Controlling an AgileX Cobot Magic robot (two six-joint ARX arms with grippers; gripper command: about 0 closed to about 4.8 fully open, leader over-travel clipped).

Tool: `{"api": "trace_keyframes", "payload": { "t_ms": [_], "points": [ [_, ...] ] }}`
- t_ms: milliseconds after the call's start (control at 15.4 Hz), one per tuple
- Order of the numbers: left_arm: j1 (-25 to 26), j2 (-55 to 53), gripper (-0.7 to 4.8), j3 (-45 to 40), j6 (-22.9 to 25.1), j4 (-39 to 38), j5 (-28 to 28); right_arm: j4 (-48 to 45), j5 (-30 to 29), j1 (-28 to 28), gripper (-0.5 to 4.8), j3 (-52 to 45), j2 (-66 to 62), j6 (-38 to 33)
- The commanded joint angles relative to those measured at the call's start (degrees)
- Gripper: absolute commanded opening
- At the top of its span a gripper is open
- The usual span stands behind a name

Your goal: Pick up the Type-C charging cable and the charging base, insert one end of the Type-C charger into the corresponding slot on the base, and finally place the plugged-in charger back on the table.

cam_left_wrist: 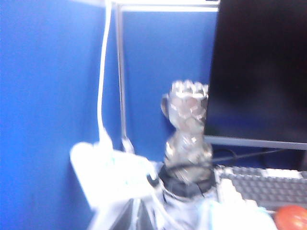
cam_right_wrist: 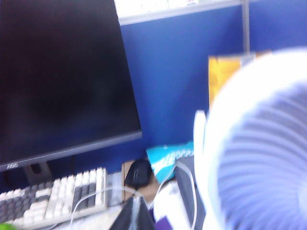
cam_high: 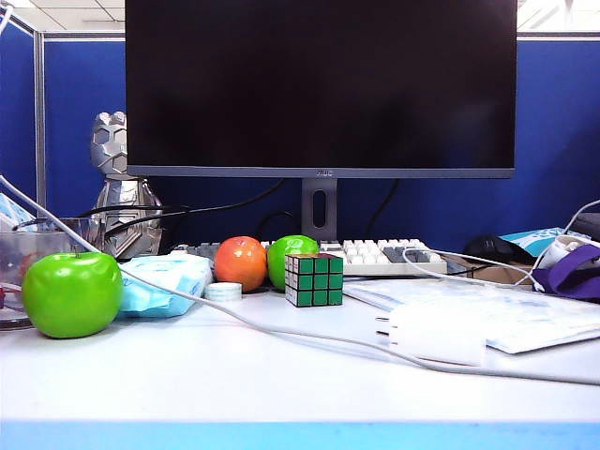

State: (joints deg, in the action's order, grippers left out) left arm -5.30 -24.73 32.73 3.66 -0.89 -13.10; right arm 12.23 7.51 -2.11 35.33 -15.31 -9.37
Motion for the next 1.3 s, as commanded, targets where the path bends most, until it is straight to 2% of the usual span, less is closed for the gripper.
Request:
{"api": "trace_keyframes", "payload": {
  "t_ms": [65, 259, 389, 454, 583, 713, 842, 1101, 1166, 1296],
  "points": [
    [0.0, -7.3, -0.05, 7.3, 1.9, 0.4, -0.2, -0.5, -0.1, 0.1, -0.05, 5.2, -5.8, 0.6],
    [0.0, -16.7, -0.05, 19.4, 1.9, -7.4, 0.7, 3.4, -1.6, 0.1, -0.05, 14.8, -16.7, 0.6],
    [0.0, -20.6, -0.05, 26.1, 1.9, -14.1, 2.2, 7.6, -9.3, 0.1, -0.05, 22.9, -24.9, 0.7],
    [0.0, -22.2, -0.05, 29.3, 1.9, -17.6, 5.2, 9.4, -14.5, 0.1, -0.05, 26.8, -29.2, 0.8],
    [0.0, -23.7, -0.05, 32.0, 1.9, -19.6, 13.4, 14.0, -23.3, 0.2, -0.05, 32.6, -35.6, 0.9],
    [0.0, -24.0, -0.05, 32.3, 1.6, -20.2, 20.7, 20.8, -32.0, 2.4, -0.05, 36.4, -41.5, 8.3],
    [-0.1, -24.4, -0.05, 32.3, -1.2, -21.2, 22.7, 25.5, -32.3, 7.3, -0.05, 37.1, -45.0, 11.0],
    [-0.1, -24.6, -0.05, 32.3, -1.6, -21.7, 25.3, 33.9, -31.6, 19.0, -0.05, 37.1, -53.7, 17.8],
    [-0.1, -24.6, -0.05, 32.3, -2.5, -21.7, 25.6, 34.8, -30.6, 21.6, -0.05, 37.1, -56.7, 21.0],
    [-0.1, -24.6, -0.05, 32.3, -3.3, -21.7, 26.4, 36.5, -24.8, 25.0, -0.05, 37.1, -60.5, 25.2]
  ]
}}
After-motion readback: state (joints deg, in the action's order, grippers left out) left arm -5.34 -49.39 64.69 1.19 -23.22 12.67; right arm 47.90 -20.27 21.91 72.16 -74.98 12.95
